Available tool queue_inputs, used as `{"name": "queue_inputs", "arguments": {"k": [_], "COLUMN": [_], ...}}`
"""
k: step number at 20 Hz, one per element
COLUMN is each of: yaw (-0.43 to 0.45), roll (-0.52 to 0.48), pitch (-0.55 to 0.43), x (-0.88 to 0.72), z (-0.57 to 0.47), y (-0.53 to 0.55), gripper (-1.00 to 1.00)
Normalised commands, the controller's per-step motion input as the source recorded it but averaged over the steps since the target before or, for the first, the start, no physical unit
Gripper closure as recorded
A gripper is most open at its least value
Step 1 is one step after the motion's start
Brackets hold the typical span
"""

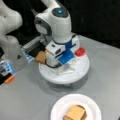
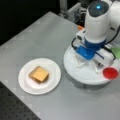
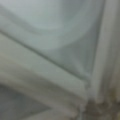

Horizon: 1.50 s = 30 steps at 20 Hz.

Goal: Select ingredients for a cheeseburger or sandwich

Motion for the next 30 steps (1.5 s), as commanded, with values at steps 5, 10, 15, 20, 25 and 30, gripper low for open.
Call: {"name": "queue_inputs", "arguments": {"k": [5, 10, 15, 20, 25, 30], "yaw": [0.005, -0.008, -0.011, -0.012, -0.012, -0.012], "roll": [0.046, 0.053, 0.054, 0.054, 0.054, 0.054], "pitch": [-0.095, -0.091, -0.091, -0.091, -0.091, -0.091], "x": [-0.28, -0.27, -0.27, -0.27, -0.27, -0.27], "z": [-0.03, -0.06, -0.06, -0.06, -0.06, -0.06], "y": [0.13, 0.10, 0.10, 0.10, 0.10, 0.10], "gripper": [-1.00, -1.00, -1.00, -1.00, -1.00, -1.00]}}
